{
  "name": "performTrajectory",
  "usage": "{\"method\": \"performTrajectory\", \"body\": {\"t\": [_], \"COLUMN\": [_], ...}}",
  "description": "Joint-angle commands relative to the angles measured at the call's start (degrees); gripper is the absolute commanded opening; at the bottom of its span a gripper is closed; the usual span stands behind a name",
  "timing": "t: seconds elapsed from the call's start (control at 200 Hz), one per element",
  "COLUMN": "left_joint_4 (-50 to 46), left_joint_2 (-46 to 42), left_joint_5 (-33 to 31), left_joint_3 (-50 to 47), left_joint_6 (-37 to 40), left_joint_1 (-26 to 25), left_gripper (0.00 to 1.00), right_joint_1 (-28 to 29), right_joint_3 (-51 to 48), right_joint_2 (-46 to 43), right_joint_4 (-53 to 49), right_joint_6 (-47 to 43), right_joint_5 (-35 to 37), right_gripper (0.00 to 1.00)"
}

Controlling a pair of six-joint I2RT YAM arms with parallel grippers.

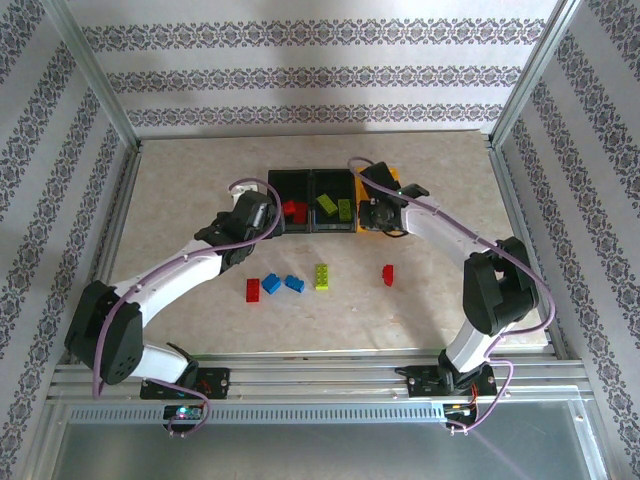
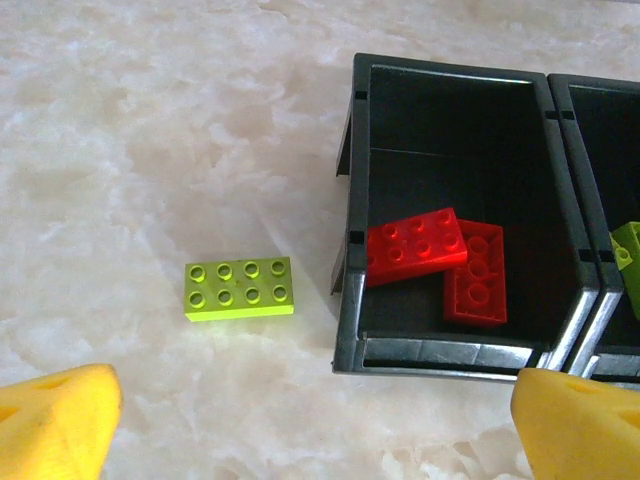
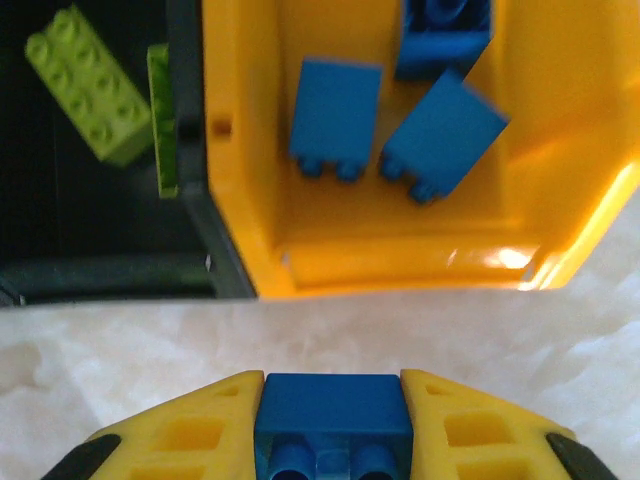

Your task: Sort the legos into containers by color

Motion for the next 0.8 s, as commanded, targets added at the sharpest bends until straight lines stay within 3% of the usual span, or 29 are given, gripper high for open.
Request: {"method": "performTrajectory", "body": {"t": [0.0,0.45,0.794], "left_joint_4": [-1.62,-1.29,-1.11], "left_joint_2": [-1.80,-3.01,-2.86], "left_joint_5": [-0.08,0.92,1.70], "left_joint_3": [-0.88,-2.24,-2.52], "left_joint_6": [-0.72,-0.44,-0.39], "left_joint_1": [0.86,1.65,1.91], "left_gripper": [1.00,1.00,1.00], "right_joint_1": [-1.61,-5.19,-6.16], "right_joint_3": [4.01,14.15,15.26], "right_joint_2": [2.59,14.13,16.07], "right_joint_4": [0.97,1.63,1.67], "right_joint_6": [-1.22,-3.10,-2.75], "right_joint_5": [2.74,3.28,3.96], "right_gripper": [0.28,0.29,0.39]}}
